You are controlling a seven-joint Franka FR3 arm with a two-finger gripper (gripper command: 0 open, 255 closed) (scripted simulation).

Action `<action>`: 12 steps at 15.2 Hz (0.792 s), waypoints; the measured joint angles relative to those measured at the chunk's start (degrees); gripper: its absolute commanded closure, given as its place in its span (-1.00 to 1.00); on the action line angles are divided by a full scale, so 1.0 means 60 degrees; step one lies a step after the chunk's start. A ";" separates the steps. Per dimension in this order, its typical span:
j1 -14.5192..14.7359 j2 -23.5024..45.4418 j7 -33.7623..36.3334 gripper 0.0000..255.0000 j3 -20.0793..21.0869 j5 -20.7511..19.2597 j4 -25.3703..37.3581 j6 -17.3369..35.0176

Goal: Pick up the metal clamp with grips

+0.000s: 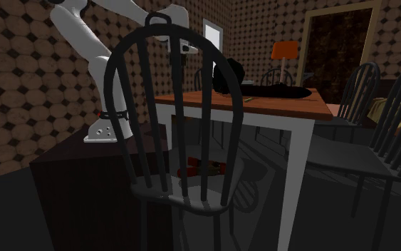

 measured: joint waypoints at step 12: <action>-0.0170 0.4239 -0.2435 -1.00 -0.1895 -0.0135 0.0017 0.4569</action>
